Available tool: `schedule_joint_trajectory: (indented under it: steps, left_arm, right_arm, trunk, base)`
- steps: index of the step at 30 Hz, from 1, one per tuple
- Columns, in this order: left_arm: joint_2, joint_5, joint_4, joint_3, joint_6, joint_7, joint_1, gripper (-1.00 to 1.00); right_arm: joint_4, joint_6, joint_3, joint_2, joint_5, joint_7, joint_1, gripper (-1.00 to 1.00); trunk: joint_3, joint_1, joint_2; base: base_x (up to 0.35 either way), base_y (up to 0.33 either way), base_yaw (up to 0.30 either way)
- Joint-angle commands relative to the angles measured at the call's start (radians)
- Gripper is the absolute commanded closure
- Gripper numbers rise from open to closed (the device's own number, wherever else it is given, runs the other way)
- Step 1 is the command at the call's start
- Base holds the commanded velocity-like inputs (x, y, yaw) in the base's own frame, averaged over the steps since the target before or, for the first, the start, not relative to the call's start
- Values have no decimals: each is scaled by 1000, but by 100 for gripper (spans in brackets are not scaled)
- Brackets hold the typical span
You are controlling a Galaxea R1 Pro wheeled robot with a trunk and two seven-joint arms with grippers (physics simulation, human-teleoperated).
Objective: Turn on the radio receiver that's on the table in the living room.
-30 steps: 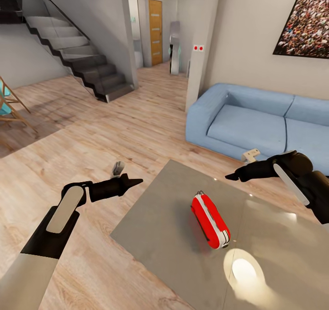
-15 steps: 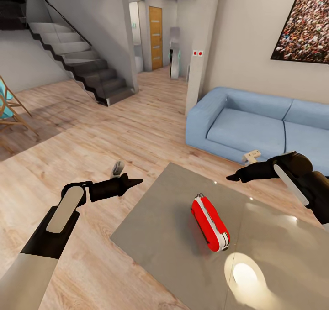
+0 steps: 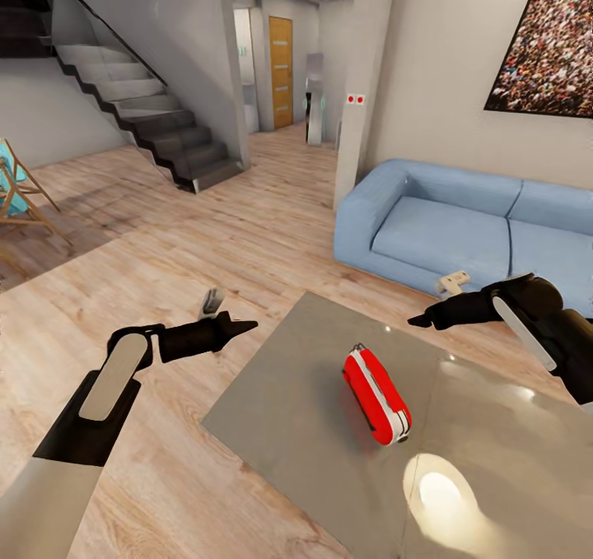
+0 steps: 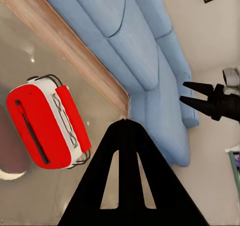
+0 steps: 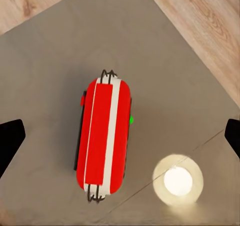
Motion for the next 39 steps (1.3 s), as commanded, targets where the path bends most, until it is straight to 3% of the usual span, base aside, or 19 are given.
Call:
schedule_joint_trajectory:
  steps: [1,19,24,25,27,28,34,36,39]
  left_arm:
    - [0,0,-2,0,8,0,0,100]
    - [-1,0,-4,0,19,1,0,100]
    - [-4,-3,-3,-5,19,4,0,100]
    - [-6,-6,-2,-18,19,5,0,100]
    - [-4,-18,11,-91,18,6,0,100]
    - [-4,-20,14,-108,18,6,0,100]
    - [-1,-21,69,-151,21,10,0,100]
    - [3,-52,298,-277,5,15,4,100]
    - [3,-59,422,-320,-62,10,18,100]
  right_arm:
    - [1,0,0,0,0,0,0,-100]
    - [12,0,-1,0,0,-5,0,-100]
    - [81,0,0,0,-1,2,15,-100]
    - [88,0,0,0,-1,1,29,-100]
    - [88,0,-1,-2,2,-2,85,-100]
    - [88,0,-1,-3,2,-2,102,-100]
    - [101,0,-1,-31,3,-6,190,-100]
    - [105,-93,-1,-42,4,-70,372,-100]
    - [127,-142,-1,-45,1,-119,459,-100]
  trunk:
    - [0,0,0]
    - [0,0,0]
    - [0,0,0]
    - [0,0,0]
    - [2,0,0]
    - [3,0,0]
    - [12,0,0]
    - [15,0,0]
    - [20,0,0]
  base:
    - [-329,0,0]
    - [-343,0,0]
    - [-344,0,0]
    - [-344,0,0]
    - [-344,0,0]
    - [-344,0,0]
    - [-344,0,0]
    - [-346,0,0]
    - [-346,0,0]
